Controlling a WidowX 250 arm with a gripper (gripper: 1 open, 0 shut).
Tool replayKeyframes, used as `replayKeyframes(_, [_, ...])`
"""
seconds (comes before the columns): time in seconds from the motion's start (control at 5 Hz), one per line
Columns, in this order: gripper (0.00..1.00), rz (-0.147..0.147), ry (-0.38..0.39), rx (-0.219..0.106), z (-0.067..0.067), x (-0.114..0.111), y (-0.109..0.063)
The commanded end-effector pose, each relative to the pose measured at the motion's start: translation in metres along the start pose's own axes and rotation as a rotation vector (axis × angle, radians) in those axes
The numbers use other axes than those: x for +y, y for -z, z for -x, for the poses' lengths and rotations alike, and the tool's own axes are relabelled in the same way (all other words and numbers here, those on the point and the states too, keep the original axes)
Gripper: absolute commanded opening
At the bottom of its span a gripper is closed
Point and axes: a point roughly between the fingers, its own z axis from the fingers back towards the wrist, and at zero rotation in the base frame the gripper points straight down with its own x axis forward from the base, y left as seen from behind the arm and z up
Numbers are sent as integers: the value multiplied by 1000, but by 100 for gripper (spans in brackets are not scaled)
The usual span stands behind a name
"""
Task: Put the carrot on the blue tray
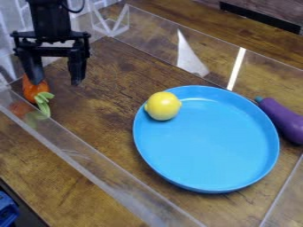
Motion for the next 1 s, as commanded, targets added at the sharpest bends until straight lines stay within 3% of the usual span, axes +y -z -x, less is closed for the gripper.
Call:
replayKeyframes(0.0, [100, 22, -35, -55, -11, 12, -12])
replayKeyframes(0.8, [100, 102, -158, -81, -35, 65, -7])
